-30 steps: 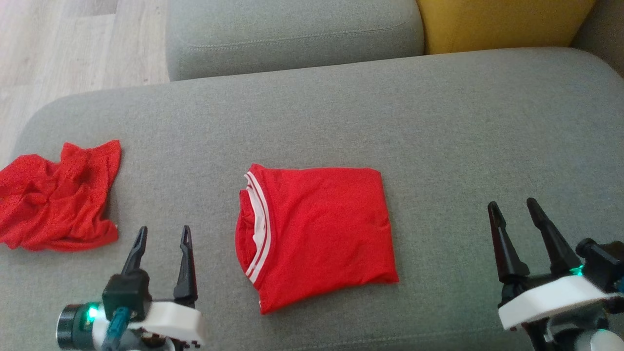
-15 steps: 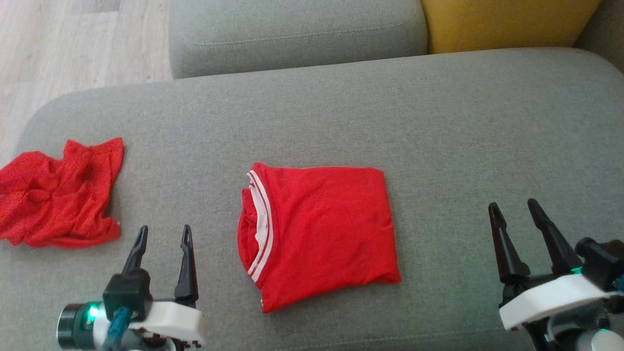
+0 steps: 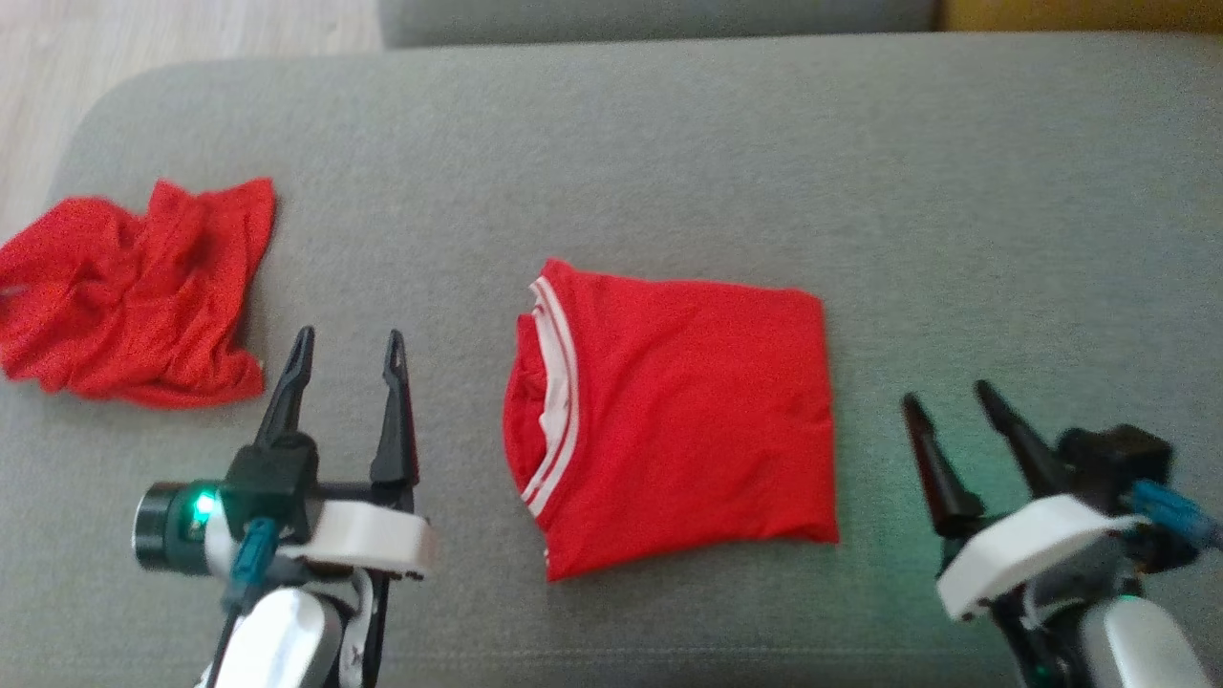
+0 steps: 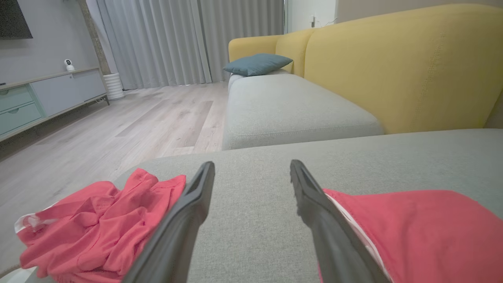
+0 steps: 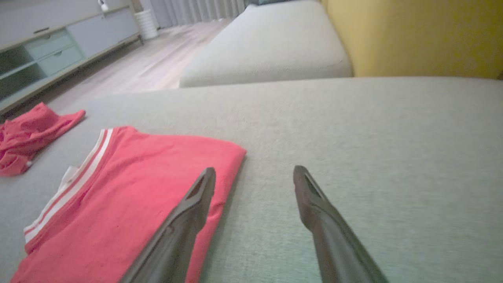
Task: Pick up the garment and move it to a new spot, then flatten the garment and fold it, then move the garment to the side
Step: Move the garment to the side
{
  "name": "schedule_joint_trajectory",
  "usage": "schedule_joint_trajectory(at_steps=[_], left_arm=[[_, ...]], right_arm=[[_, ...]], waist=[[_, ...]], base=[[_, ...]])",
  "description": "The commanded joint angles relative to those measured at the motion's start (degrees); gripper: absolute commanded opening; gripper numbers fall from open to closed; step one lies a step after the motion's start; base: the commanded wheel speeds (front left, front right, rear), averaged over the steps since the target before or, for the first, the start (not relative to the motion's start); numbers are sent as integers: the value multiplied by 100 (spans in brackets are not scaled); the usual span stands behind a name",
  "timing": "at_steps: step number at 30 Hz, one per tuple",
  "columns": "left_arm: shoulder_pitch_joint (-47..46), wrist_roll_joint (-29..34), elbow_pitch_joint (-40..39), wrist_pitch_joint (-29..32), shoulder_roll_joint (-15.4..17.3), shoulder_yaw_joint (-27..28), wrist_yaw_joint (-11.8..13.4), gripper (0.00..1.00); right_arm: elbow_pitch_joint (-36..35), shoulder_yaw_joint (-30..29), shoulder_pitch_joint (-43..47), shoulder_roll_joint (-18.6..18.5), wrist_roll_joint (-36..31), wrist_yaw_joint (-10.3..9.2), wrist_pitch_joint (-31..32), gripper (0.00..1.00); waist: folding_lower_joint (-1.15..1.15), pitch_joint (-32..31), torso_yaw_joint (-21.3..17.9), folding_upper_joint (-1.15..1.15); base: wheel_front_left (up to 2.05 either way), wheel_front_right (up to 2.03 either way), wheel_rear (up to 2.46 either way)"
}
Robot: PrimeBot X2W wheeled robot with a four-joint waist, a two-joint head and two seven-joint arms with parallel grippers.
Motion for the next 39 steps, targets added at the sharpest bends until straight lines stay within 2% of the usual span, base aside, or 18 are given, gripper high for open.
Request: schedule_joint_trajectory(at_steps=[1,11,15,16,17,18,23,27,31,32,38,39], left_arm=[[-294,60,-145,-54,50,192,-15,100],[-854,231,86,-118,-231,163,-181,100],[-940,348,46,-121,-311,177,-248,100],[-942,375,34,-121,-326,187,-263,100],[-943,407,3,-121,-341,205,-274,100],[-934,434,-20,-121,-354,223,-285,100],[-859,577,-162,-122,-390,343,-334,100],[-828,665,-250,-122,-396,425,-403,100],[-879,759,-281,-122,-409,443,-494,100],[-933,805,-281,-122,-416,433,-548,100],[-1193,932,-231,-122,-392,358,-746,100],[-1193,932,-231,-122,-392,358,-746,100]], right_arm=[[-97,172,-222,-114,28,22,18,100],[1913,725,-1125,216,259,22,-170,100],[2497,867,-1411,264,371,22,-69,100],[2561,907,-1460,265,411,22,-72,87],[2601,940,-1495,254,447,22,-78,15],[2612,972,-1522,223,463,22,-93,0],[2336,1109,-1537,-43,464,22,-290,0],[1932,1193,-1522,-320,460,22,-348,0],[1637,1234,-1585,-625,477,22,-288,0],[1579,1288,-1660,-822,497,22,-228,0],[1726,1188,-2113,-1565,550,22,-157,0],[1726,1188,-2113,-1565,550,22,-157,0]], waist=[[0,177,176,0],[0,527,550,0],[0,567,614,0],[0,571,626,0],[0,574,632,0],[0,575,635,0],[0,577,533,0],[0,657,249,0],[0,780,-202,0],[0,841,-458,0],[0,1062,-1194,0],[0,1062,-1194,0]], base=[[0,0,0],[0,0,0],[0,0,0],[0,0,0],[0,0,0],[0,0,0],[0,0,0],[0,0,0],[0,0,0],[0,0,0],[0,0,0],[0,0,0]])
